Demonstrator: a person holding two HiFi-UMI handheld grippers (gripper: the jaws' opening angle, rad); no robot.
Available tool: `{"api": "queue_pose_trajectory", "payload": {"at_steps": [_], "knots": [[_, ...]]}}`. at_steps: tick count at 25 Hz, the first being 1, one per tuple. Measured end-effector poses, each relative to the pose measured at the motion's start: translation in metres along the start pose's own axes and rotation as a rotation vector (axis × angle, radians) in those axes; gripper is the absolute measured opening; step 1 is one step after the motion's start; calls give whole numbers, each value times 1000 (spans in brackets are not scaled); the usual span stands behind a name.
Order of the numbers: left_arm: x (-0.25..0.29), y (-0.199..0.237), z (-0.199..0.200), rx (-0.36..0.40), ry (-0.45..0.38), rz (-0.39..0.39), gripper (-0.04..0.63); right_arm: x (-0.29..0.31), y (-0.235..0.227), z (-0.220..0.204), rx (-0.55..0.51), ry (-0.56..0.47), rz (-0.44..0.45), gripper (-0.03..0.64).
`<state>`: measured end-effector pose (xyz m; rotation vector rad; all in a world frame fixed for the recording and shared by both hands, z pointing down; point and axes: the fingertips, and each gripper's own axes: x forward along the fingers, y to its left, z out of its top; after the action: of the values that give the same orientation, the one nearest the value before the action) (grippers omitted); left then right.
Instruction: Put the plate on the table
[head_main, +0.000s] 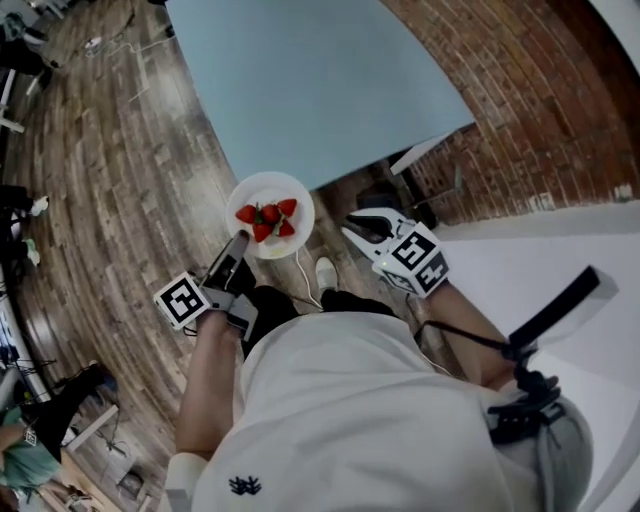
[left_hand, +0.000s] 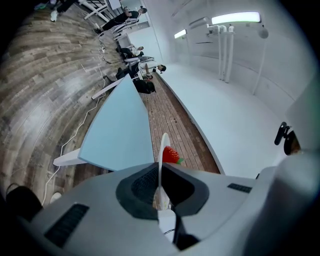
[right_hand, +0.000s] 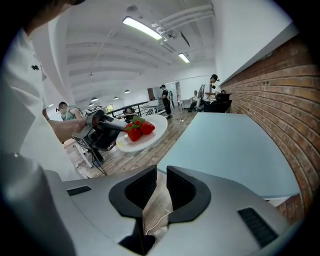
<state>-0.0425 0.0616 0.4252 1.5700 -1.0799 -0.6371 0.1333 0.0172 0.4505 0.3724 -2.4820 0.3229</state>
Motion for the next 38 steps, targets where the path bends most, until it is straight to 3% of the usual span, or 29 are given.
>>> {"api": "queue_pose_trajectory", "payload": {"at_steps": [7, 14, 20, 26, 32, 38], "knots": [[40, 16, 45, 1, 67, -13, 11, 27, -29, 21, 64, -33, -88, 51], [68, 23, 102, 31, 192, -23, 11, 60, -30, 62, 127, -66, -186, 51], [101, 40, 128, 33, 249, -42, 11, 78, -42, 61, 203, -61, -216, 51], [174, 56, 142, 44, 270, -3, 11, 76, -98, 66, 220, -79, -229, 51], [281, 80, 138, 55, 302, 18, 11, 65, -176, 55, 259, -67, -231, 51], [370, 126, 140, 26, 295, 124, 11, 55, -236, 37, 301, -26, -215, 51]]}}
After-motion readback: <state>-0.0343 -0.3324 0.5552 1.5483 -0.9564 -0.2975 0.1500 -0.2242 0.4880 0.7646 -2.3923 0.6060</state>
